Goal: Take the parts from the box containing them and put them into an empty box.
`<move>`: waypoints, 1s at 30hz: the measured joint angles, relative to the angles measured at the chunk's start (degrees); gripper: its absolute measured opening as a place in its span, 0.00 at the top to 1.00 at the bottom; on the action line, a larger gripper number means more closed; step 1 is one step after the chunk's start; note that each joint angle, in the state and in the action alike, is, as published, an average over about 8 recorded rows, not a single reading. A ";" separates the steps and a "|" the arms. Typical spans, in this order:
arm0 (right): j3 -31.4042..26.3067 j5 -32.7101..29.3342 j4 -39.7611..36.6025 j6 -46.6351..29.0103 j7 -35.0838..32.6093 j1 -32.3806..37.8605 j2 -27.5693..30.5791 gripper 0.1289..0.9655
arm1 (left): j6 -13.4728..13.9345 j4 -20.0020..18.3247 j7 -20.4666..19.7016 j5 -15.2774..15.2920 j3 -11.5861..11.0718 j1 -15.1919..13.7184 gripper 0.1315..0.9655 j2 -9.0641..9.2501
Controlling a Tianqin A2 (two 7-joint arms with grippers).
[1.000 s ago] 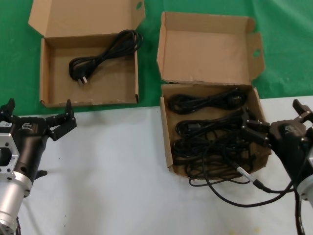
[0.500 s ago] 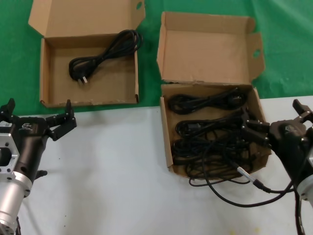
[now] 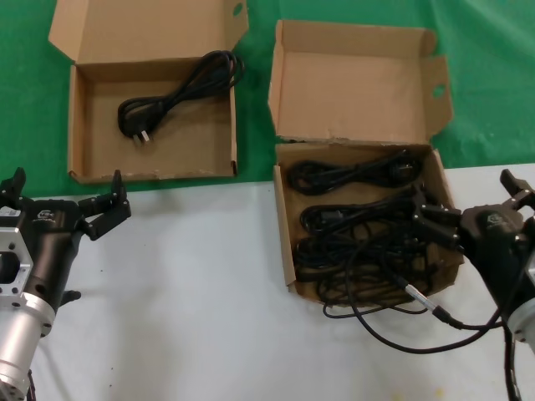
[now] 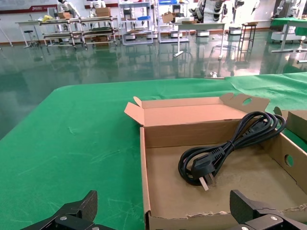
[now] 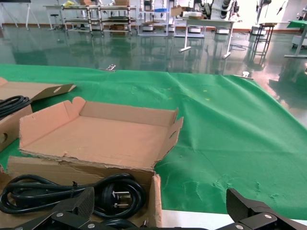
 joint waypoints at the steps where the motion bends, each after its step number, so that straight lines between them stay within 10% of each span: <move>1: 0.00 0.00 0.00 0.00 0.00 0.00 0.00 0.00 | 0.00 0.00 0.00 0.00 0.00 0.00 0.00 0.00; 30: 0.00 0.00 0.00 0.00 0.00 0.00 0.00 0.00 | 0.00 0.00 0.00 0.00 0.00 0.00 0.00 0.00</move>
